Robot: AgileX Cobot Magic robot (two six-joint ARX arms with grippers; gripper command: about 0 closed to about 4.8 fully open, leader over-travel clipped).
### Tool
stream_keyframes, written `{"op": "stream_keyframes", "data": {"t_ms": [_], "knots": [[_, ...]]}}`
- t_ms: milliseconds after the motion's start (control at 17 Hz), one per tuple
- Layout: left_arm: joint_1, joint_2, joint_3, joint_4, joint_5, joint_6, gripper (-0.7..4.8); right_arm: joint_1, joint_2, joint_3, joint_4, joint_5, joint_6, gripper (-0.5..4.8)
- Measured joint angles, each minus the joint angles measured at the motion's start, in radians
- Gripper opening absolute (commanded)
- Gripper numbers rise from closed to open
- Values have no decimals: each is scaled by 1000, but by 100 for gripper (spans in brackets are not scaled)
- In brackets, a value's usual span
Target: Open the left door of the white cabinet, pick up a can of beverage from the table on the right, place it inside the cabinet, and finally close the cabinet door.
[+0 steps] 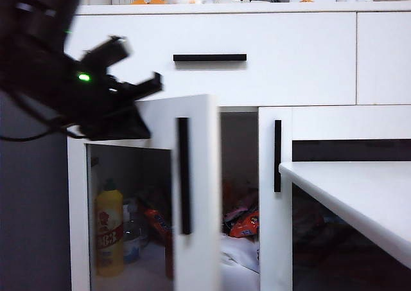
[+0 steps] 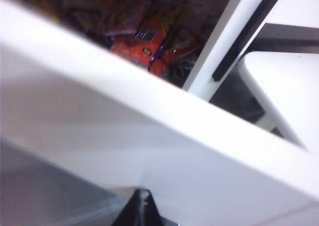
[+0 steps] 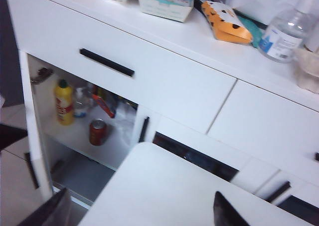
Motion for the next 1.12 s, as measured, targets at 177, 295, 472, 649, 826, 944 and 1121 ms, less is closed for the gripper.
{"op": "stream_keyframes", "data": {"t_ms": [177, 295, 472, 649, 826, 944, 1121], "knots": [[0, 132, 142, 16, 1, 38, -6, 0, -6, -64, 20, 5, 0, 364], [0, 184, 196, 40, 19, 60, -6, 0, -8, -129, 57, 4, 0, 364], [0, 280, 275, 46, 23, 92, -6, 0, -13, -289, 127, 3, 8, 364], [2, 363, 335, 69, 24, 145, -6, -2, -13, -426, 214, 0, 15, 364], [15, 463, 422, 71, 25, 172, -6, -5, -13, -544, 346, -78, 16, 364], [13, 517, 490, 63, 24, 204, -6, -6, -14, -618, 439, -115, 23, 364], [13, 562, 577, 66, 26, 250, -6, -17, -13, -679, 517, -163, 39, 364]]}}
